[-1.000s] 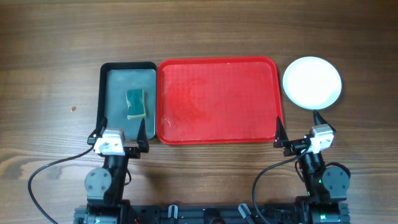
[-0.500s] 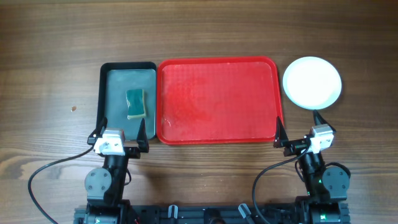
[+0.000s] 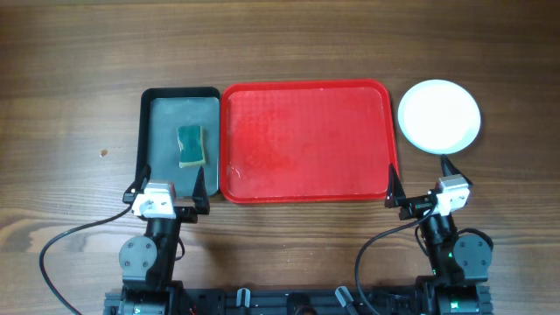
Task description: Clean dirty plates on tray and stack at the side
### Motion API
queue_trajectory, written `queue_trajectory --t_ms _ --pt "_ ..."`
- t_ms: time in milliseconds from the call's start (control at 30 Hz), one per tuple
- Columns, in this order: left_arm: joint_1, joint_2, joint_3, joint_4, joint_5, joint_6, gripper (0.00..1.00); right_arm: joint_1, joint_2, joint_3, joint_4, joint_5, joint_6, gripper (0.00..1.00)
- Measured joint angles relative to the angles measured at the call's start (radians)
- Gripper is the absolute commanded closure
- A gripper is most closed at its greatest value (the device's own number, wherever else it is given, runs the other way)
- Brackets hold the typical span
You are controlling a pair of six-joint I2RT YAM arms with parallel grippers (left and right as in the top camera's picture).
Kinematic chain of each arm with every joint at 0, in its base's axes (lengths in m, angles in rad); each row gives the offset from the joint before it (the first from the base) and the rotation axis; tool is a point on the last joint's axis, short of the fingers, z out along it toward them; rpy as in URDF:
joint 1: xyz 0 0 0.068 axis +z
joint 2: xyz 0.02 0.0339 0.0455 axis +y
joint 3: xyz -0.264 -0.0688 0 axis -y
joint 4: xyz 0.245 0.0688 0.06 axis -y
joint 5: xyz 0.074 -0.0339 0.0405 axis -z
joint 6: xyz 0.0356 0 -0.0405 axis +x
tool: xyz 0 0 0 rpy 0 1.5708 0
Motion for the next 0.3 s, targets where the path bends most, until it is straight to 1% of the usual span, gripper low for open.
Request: queue_trajectory --t_ms 300 --pt "0.000 0.000 0.000 0.000 0.000 0.000 0.00 0.000 0.000 0.000 0.000 0.000 0.000 0.00"
